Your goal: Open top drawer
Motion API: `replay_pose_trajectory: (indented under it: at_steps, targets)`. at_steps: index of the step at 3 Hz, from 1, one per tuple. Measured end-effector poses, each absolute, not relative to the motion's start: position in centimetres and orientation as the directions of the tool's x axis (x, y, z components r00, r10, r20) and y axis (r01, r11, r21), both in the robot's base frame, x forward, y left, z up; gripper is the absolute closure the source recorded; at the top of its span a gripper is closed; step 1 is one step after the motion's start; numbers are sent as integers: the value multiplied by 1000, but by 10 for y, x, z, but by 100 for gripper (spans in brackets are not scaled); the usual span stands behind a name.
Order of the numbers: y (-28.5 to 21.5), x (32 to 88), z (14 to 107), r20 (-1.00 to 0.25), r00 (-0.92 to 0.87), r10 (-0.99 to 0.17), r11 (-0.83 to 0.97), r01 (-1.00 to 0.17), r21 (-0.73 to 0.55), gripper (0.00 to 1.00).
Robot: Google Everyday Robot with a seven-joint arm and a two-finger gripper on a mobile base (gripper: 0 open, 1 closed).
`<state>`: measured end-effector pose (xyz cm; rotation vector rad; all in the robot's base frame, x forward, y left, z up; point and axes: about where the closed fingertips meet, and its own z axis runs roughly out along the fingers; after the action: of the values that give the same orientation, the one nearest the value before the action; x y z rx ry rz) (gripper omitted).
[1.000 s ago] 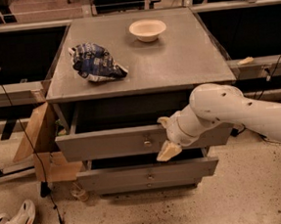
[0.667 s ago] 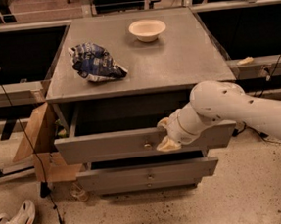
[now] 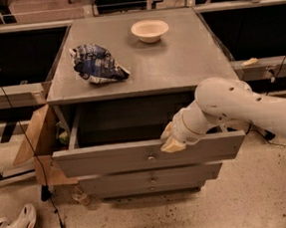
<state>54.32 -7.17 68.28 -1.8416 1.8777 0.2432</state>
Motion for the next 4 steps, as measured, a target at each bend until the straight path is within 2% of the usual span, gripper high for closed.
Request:
replay_pose_trajectory:
  at_steps: [1, 4]
  targets:
    - [-88, 534, 681, -445, 36, -895, 77, -970, -232, 81]
    - [-99, 515, 673, -480, 60, -875, 69, -967, -247, 11]
